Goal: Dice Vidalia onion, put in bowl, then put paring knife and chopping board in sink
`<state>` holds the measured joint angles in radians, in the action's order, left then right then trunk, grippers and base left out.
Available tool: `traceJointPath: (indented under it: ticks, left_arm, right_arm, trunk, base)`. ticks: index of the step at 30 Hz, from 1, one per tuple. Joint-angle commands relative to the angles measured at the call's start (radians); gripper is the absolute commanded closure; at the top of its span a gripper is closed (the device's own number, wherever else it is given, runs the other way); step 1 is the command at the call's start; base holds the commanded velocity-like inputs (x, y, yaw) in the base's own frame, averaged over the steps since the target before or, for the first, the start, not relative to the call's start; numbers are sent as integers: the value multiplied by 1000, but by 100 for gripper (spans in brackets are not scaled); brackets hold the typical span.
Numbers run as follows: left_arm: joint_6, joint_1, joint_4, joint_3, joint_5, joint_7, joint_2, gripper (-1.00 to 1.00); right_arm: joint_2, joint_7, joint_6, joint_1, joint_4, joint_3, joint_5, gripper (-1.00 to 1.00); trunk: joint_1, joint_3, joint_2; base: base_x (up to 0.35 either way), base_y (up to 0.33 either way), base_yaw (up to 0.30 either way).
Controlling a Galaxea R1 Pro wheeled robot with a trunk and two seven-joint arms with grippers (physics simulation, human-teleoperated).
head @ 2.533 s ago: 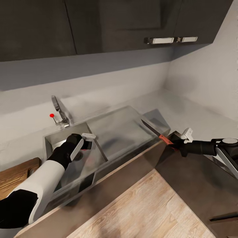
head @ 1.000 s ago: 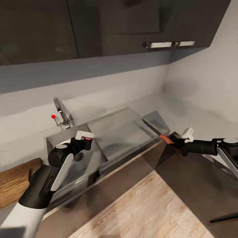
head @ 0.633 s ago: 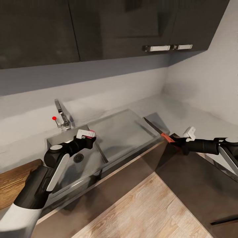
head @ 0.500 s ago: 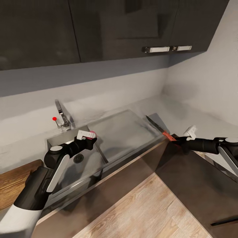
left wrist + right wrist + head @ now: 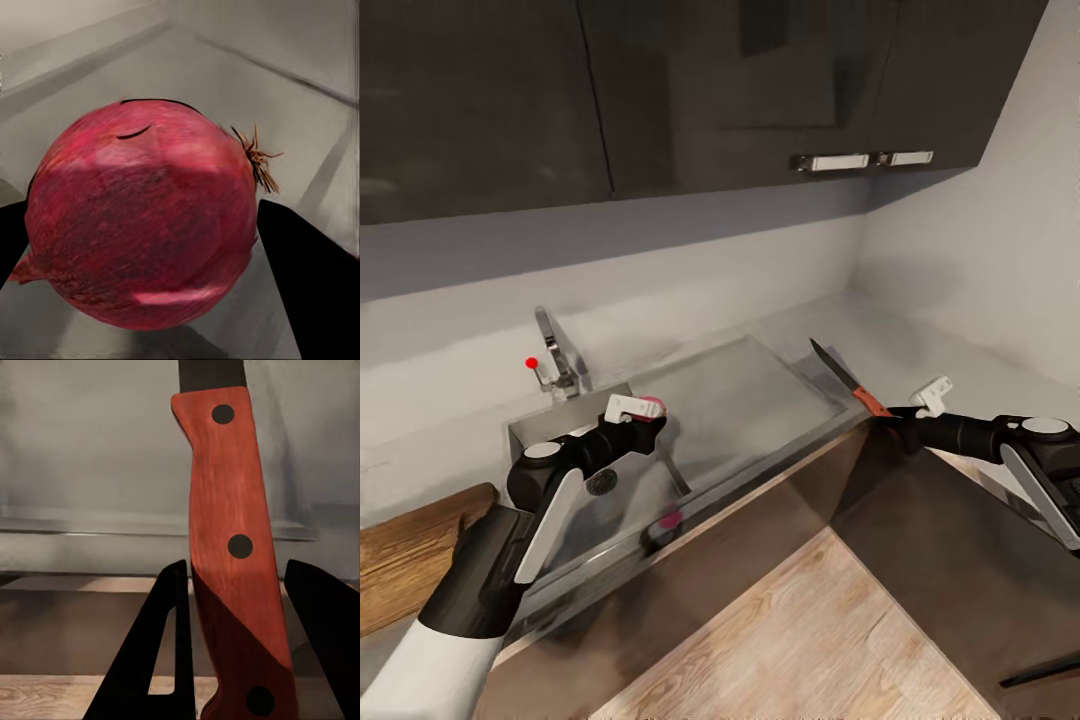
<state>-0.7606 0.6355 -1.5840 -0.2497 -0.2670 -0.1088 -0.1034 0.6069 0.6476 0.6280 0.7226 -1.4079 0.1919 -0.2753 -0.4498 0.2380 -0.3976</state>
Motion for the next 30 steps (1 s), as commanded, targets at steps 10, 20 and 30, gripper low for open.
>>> traceJointPath:
  ticks: [10,20,30]
  left_arm:
    - [-3,1,-1,-1,3,-3,2,100]
    - [-3,1,2,-2,3,-3,13,100]
    - [0,1,2,-2,3,-2,14,100]
  right_arm:
    - [1,-2,7,1,0,1,-7,100]
    - [-1,-2,8,1,-1,1,-7,100]
    - [-1,-2,9,1,0,0,-7,100]
  trunk:
    - [0,-5,-2]
    - [0,-6,-2]
    - [0,-6,-2]
  base:
    - [-216,183,0]
    - [-28,22,160]
    - [0,0,281]
